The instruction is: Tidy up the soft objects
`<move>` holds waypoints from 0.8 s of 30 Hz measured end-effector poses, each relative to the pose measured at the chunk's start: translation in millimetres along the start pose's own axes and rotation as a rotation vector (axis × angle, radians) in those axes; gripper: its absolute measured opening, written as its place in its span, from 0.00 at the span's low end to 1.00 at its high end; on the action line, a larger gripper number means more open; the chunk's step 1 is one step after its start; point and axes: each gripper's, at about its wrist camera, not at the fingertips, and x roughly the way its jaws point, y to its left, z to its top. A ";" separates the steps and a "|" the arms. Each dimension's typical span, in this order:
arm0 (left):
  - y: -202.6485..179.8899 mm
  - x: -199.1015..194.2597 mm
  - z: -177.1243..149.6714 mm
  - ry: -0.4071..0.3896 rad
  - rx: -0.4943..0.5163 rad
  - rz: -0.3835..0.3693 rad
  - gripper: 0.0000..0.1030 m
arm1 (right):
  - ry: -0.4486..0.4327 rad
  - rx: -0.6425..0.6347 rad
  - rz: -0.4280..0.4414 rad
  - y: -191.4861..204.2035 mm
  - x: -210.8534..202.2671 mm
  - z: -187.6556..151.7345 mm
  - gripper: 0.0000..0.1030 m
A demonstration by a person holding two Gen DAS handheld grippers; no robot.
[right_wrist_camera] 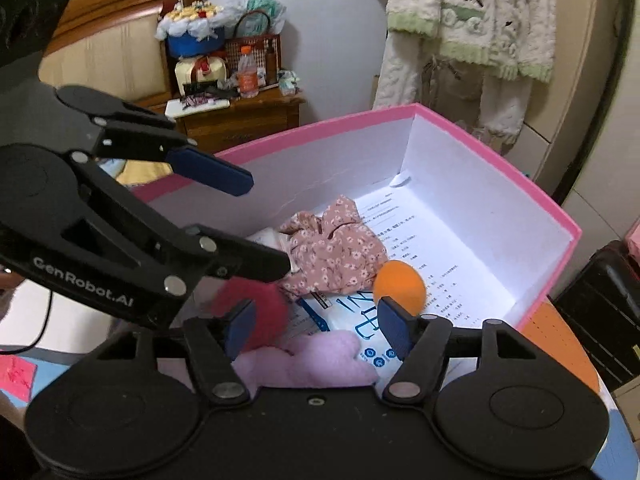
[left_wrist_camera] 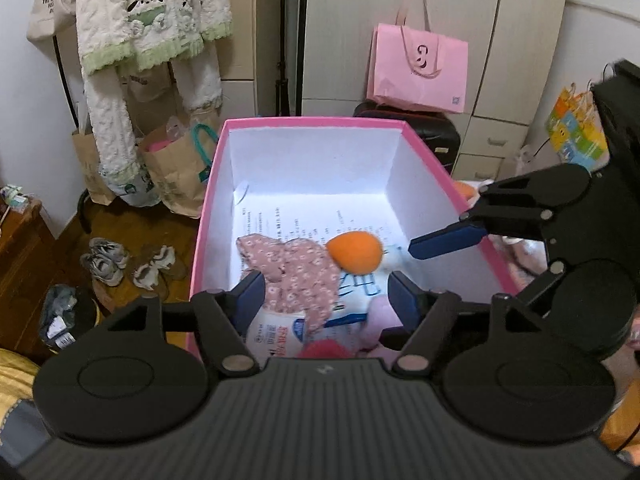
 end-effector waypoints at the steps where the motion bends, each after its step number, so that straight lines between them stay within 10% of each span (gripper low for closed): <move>1: -0.8 -4.9 1.8 -0.006 -0.011 -0.001 0.65 | -0.006 0.007 -0.007 0.8 -5.1 -0.3 0.71; 24: -78.2 -108.5 -7.1 -0.054 0.160 -0.143 0.83 | -0.179 -0.020 -0.172 55.6 -145.2 -53.2 0.74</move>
